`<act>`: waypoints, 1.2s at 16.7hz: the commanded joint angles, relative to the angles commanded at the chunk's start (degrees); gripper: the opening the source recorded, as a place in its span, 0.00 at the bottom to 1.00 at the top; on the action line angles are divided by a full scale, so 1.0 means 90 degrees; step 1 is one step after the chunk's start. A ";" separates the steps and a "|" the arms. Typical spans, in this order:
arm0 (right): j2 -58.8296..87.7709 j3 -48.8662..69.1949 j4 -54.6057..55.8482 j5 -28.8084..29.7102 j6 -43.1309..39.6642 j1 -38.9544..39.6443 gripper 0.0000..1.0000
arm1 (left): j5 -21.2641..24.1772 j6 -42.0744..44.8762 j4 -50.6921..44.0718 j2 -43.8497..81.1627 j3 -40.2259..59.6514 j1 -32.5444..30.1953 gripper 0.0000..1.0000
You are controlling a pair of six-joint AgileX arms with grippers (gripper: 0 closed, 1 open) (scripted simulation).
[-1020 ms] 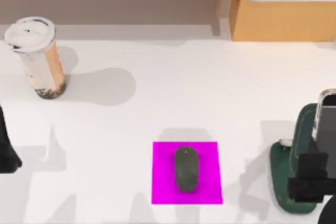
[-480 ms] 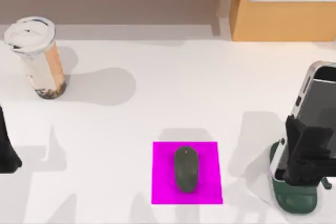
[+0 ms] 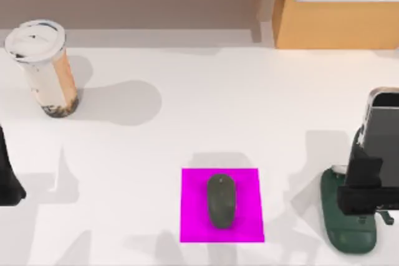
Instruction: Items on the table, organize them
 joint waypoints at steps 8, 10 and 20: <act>0.0555 -0.0198 0.0619 0.0129 -0.0378 -0.0373 0.00 | 0.0000 0.0000 0.0000 0.0000 0.0000 0.0000 1.00; 0.0555 -0.0198 0.0619 0.0129 -0.0378 -0.0373 0.15 | 0.0000 0.0000 0.0000 0.0000 0.0000 0.0000 1.00; 0.0555 -0.0198 0.0619 0.0129 -0.0378 -0.0373 0.90 | 0.0000 0.0000 0.0000 0.0000 0.0000 0.0000 1.00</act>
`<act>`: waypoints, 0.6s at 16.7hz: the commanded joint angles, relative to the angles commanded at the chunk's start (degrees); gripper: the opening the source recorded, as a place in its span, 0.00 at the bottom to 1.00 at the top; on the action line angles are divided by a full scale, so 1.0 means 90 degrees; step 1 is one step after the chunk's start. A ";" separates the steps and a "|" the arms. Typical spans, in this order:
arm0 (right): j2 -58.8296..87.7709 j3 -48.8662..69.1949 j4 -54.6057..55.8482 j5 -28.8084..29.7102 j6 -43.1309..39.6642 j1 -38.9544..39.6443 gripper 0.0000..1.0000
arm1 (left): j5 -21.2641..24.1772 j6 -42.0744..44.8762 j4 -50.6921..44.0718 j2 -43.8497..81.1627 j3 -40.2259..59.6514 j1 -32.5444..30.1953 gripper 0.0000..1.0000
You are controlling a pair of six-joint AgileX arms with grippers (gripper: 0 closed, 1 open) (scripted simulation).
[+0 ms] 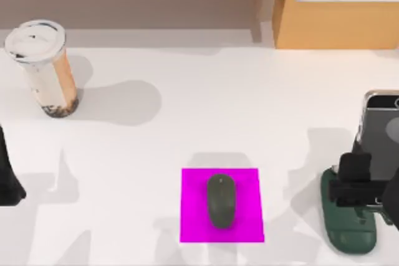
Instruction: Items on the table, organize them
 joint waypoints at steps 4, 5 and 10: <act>0.0000 0.0000 0.0000 0.0000 0.0000 0.0000 1.00 | 0.0000 0.0000 0.0000 0.0000 0.0000 0.0000 1.00; 0.0000 0.0000 0.0000 0.0000 0.0000 0.0000 1.00 | 0.0000 0.0000 0.0000 0.0000 0.0000 0.0000 1.00; -0.0004 0.0000 -0.0001 0.0000 0.0001 0.0003 1.00 | 0.0000 0.0000 0.0000 0.0000 0.0000 0.0000 1.00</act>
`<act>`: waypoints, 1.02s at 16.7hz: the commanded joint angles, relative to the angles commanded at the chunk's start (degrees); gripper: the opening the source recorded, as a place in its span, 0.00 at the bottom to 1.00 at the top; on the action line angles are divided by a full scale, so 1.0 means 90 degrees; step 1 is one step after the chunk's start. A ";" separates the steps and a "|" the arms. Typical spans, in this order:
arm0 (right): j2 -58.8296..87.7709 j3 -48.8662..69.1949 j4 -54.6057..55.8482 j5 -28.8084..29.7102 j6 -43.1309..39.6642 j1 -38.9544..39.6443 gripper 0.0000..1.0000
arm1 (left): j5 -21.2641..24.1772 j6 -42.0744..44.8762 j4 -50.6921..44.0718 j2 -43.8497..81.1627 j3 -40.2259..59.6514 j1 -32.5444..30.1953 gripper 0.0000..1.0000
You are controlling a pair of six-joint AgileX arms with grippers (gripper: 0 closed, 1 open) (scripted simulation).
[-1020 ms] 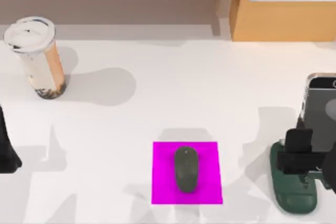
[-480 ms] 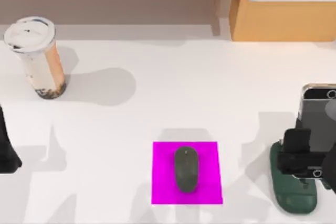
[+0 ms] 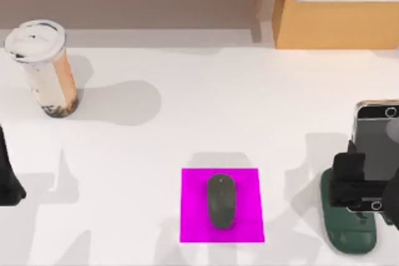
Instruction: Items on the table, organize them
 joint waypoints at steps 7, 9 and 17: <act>-0.1029 0.0174 -0.0211 0.0141 0.0538 0.0002 1.00 | 0.0000 0.0000 0.0000 0.0000 0.0000 0.0000 1.00; -0.1253 0.0269 -0.0379 0.0231 0.0868 0.0110 1.00 | 0.0000 0.0000 0.0000 0.0000 0.0000 0.0000 1.00; -0.0601 0.0432 -0.1136 0.0433 0.1887 0.0755 1.00 | 0.0000 0.0000 0.0000 0.0000 0.0000 0.0000 1.00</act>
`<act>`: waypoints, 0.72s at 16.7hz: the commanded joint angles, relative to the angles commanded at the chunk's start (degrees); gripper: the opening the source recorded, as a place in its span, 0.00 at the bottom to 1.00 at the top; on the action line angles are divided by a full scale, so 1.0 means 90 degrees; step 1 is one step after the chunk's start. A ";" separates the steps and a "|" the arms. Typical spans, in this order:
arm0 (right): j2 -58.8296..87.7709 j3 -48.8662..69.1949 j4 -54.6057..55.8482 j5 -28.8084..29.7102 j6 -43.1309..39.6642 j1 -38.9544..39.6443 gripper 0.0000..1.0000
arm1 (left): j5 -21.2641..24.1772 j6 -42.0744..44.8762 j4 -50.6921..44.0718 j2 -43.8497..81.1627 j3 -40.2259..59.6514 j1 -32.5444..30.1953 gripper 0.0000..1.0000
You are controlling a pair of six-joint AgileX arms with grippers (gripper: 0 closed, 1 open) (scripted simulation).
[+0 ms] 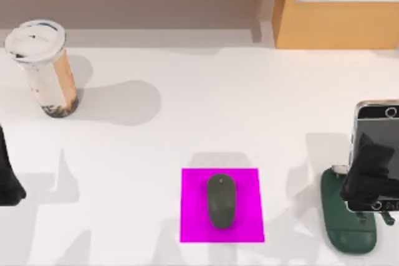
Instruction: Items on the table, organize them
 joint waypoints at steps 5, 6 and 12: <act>0.0410 -0.0244 -0.0336 0.0266 -0.0343 0.0351 1.00 | 0.0000 0.0000 0.0000 0.0000 0.0000 0.0000 1.00; 0.0418 -0.0275 -0.0361 0.0300 -0.0411 0.0384 1.00 | 0.0000 0.0000 0.0000 0.0000 0.0000 0.0000 1.00; 0.0395 -0.0268 -0.0353 0.0300 -0.0428 0.0366 1.00 | 0.0000 0.0000 0.0000 0.0000 0.0000 0.0000 1.00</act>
